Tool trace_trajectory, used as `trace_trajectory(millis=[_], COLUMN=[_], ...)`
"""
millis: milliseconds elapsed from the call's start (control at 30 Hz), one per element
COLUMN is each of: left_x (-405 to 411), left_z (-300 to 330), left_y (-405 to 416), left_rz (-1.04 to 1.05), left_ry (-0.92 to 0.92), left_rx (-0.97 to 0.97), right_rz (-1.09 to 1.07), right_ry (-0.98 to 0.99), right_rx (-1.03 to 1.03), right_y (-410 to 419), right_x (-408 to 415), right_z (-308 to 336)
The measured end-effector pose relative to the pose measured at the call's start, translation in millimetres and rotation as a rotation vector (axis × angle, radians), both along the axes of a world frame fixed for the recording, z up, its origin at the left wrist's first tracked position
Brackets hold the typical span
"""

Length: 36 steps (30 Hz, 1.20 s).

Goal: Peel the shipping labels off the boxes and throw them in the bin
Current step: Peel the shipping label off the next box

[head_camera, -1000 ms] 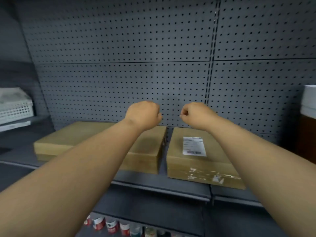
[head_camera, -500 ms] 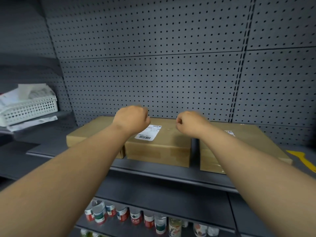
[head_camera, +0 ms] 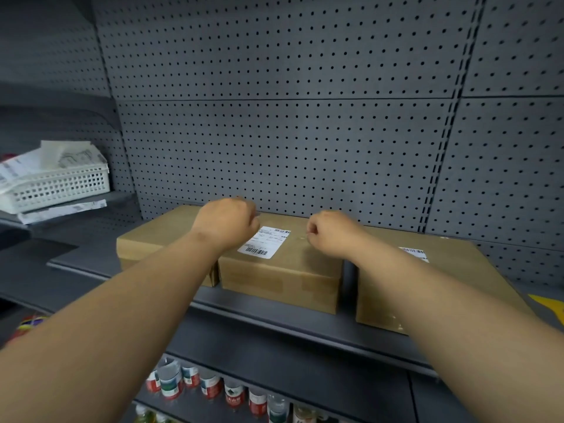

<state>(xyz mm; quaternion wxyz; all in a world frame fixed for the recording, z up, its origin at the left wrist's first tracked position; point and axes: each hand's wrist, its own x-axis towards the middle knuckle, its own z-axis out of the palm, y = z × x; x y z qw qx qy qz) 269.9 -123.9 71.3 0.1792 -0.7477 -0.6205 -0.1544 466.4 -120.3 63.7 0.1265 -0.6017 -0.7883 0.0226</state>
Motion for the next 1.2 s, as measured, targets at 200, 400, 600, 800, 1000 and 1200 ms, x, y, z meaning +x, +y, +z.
trace_trajectory(millis=[200,400,600,800,1000,1200], left_x=[-4,-25,-54,-76,-85,-78], left_z=[-13,-27,-35,-43,-53,-60], left_y=[7,25,51,82,110,127], left_rz=[0.029,0.005,-0.087,-0.229,-0.372,-0.48], left_ry=[-0.005,0.001,0.025,0.051,0.083,0.067], left_rx=[-0.032,-0.052,-0.086,-0.119,-0.123,-0.144], right_rz=[0.072,0.097,0.069,-0.029,-0.161,-0.256], right_ry=[-0.029,-0.025,0.001,0.004,0.067,0.069], right_rx=[-0.011,-0.038,-0.111,-0.13,-0.104,-0.064], right_y=[10,26,43,46,41,33], right_x=[-11,-33,-65,-85,-90,-92], right_z=[-14,-28,-38,-47,-53,-53])
